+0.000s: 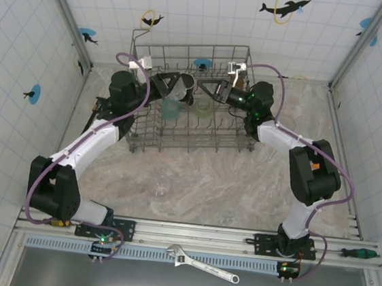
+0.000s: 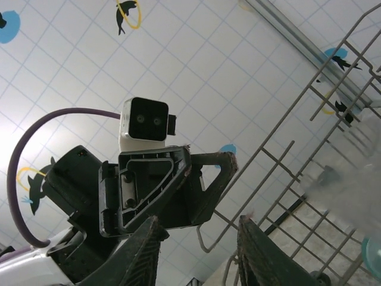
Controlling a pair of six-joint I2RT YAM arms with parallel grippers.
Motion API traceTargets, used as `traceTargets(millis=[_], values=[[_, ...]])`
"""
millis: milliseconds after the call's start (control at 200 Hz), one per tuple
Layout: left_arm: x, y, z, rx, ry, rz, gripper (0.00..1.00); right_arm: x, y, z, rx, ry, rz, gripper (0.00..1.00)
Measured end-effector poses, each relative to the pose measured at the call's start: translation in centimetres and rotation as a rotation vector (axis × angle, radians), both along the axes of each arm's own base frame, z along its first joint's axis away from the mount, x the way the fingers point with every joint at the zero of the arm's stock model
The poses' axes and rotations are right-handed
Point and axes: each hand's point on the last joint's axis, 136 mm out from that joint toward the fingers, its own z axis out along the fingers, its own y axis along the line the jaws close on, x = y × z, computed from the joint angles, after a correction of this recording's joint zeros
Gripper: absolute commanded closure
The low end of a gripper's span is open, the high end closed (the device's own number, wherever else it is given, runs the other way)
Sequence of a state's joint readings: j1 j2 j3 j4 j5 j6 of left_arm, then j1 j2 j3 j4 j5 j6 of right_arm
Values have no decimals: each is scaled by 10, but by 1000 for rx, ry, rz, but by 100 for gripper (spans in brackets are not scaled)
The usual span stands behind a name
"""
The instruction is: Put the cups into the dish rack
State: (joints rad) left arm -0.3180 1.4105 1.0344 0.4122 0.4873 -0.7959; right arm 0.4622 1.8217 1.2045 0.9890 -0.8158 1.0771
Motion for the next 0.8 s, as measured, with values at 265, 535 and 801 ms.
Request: traceTargets(millis=[265, 535, 801], values=[[4, 7, -12, 50, 17, 49, 57, 14, 1, -32, -107, 40, -67, 59], [5, 10, -19, 81, 27, 66, 50, 20, 1, -46, -200, 36, -118, 57], [8, 10, -27, 127, 41, 67, 38, 17, 1, -42, -292, -26, -165, 53]])
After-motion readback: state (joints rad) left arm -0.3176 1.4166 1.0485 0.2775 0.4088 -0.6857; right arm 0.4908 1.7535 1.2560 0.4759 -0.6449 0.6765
